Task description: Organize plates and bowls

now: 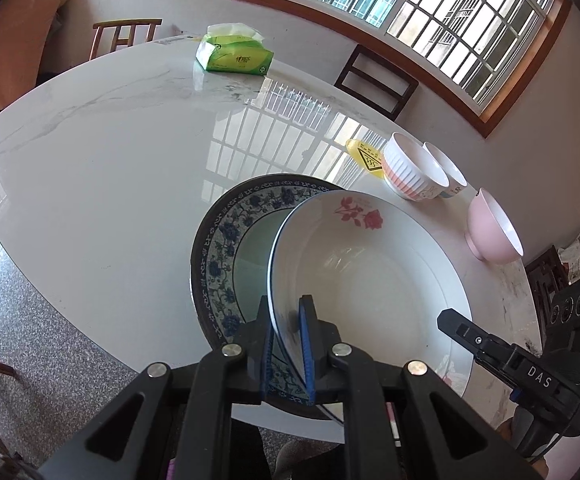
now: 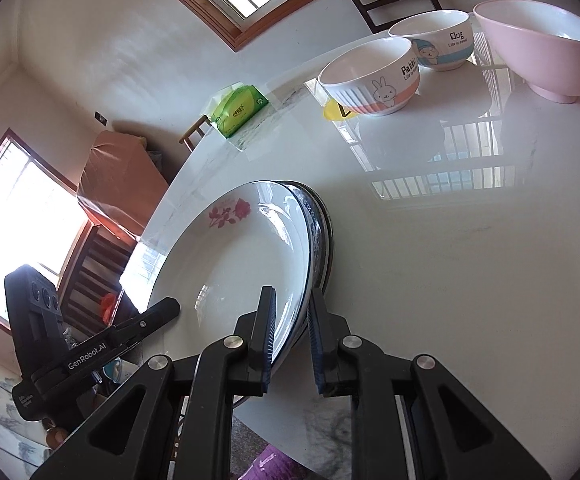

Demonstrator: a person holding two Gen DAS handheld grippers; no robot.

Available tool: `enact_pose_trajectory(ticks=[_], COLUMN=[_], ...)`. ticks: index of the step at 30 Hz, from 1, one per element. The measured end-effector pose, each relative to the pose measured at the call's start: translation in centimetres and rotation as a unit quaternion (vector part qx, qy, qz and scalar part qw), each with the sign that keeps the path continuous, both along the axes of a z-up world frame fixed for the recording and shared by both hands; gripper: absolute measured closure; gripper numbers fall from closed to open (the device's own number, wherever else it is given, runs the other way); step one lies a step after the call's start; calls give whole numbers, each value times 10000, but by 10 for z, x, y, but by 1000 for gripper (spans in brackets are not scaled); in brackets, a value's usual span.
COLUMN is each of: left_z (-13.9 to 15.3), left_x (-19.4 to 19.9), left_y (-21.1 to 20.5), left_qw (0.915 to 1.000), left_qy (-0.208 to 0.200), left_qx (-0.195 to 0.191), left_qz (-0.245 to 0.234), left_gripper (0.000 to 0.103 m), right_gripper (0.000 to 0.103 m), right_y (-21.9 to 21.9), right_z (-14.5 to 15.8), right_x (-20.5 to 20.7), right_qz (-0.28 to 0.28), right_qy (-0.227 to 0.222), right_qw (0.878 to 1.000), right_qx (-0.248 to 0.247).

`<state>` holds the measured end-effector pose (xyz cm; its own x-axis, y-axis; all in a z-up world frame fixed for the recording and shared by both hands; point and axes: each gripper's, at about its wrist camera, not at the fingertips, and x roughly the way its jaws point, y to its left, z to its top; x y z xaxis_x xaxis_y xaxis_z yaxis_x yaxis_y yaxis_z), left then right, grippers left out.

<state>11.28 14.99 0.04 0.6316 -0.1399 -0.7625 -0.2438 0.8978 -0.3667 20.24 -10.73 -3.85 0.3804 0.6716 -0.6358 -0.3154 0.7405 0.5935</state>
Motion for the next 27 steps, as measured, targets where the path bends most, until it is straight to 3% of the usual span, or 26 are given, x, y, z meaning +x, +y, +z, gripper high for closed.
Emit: enact_pose_trajectory(ticks=[14, 21, 27], left_z=[-9, -11, 4], left_x=[5, 8, 3], left_y=[4, 0, -5], left_qw=[9998, 9972, 9900], left_qy=[73, 160, -250], left_qx=[160, 722, 1378], left_qz=[40, 63, 184], left_gripper=[88, 87, 87], right_gripper=[86, 86, 87], right_y=[10, 13, 16], right_z=[2, 2, 5], right_x=[-1, -2, -2], right_qz=[44, 73, 61], right_qy=[4, 26, -18], right_qw=[9999, 9999, 9999], right_qx=[-107, -124, -137])
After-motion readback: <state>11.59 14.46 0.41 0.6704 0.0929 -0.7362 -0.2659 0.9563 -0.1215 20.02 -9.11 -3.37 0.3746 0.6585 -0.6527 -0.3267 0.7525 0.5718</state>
